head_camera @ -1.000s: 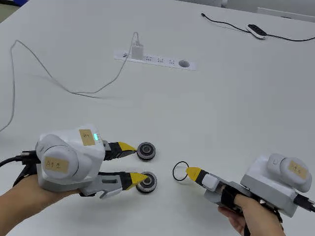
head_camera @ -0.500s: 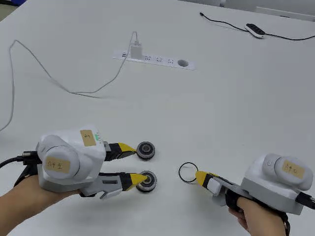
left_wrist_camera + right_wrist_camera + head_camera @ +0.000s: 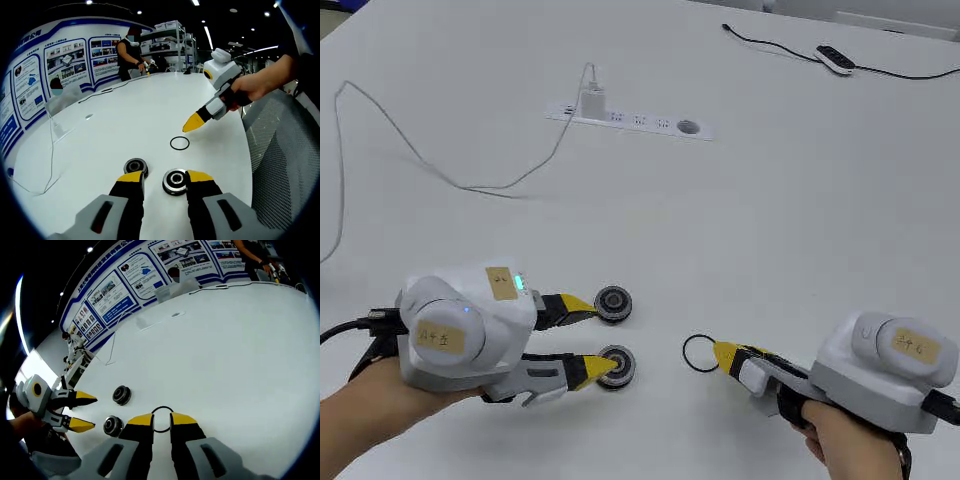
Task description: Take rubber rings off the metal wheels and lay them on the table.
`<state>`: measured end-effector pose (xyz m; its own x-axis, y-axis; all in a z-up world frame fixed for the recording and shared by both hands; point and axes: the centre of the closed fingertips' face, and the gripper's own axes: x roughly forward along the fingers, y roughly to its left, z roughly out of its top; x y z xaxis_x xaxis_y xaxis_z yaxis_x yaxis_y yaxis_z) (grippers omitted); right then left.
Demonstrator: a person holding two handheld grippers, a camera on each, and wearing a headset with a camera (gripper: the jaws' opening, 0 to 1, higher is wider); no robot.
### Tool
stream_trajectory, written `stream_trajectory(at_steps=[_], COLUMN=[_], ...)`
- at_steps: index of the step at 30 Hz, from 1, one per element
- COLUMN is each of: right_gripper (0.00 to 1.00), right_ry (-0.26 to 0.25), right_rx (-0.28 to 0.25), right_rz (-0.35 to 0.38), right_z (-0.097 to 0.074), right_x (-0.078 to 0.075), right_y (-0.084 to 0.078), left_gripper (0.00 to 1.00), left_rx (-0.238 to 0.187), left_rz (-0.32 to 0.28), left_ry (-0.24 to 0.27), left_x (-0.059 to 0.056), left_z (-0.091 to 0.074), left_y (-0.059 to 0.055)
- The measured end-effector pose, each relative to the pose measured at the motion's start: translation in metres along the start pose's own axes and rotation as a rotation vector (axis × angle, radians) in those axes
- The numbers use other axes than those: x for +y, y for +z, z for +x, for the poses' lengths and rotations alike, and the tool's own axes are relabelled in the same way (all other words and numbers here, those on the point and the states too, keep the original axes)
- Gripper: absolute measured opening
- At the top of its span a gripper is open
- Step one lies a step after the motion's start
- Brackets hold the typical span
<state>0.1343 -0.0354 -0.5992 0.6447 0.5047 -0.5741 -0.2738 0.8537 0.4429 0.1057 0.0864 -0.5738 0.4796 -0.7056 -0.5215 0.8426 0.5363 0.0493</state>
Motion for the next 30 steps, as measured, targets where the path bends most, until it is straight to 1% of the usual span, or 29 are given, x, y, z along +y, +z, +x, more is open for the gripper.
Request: stream_trajectory(at_steps=[3,5,9,12,16,20,22,27,30], right_gripper=[0.17,0.18,0.2,0.2,0.2,0.2,0.2,0.2,0.2], right_ry=[0.021,0.034,0.068,0.085,0.111,0.122,0.127,0.134,0.139], right_rx=[0.004,0.0,-0.014,-0.027,-0.032,-0.028,-0.028,-0.022,-0.024], right_rz=[-0.013,-0.023,-0.017,-0.019,-0.013,-0.008,0.007,0.013,0.019], right_z=[0.0,0.0,0.0,0.0,-0.001,0.0,0.0,0.0,0.001], right_x=[0.004,0.007,0.015,0.019,0.026,0.029,0.029,0.03,0.031], right_y=[0.0,0.001,0.003,0.006,0.007,0.005,0.005,0.003,0.004], left_gripper=[0.34,0.34,0.33,0.29,0.25,0.23,0.22,0.21,0.2], left_rx=[0.004,0.011,0.023,0.031,0.039,0.056,0.065,0.074,0.075], left_rz=[0.004,0.015,0.027,0.022,0.027,0.033,0.036,0.034,0.032], left_ry=[-0.008,-0.017,-0.033,-0.044,-0.054,-0.07,-0.076,-0.091,-0.091], left_x=[-0.001,-0.004,-0.008,-0.01,-0.012,-0.015,-0.016,-0.018,-0.018], left_z=[0.003,0.006,0.01,0.011,0.013,0.015,0.017,0.02,0.021], left_y=[0.0,-0.001,-0.003,-0.004,-0.006,-0.009,-0.011,-0.014,-0.015])
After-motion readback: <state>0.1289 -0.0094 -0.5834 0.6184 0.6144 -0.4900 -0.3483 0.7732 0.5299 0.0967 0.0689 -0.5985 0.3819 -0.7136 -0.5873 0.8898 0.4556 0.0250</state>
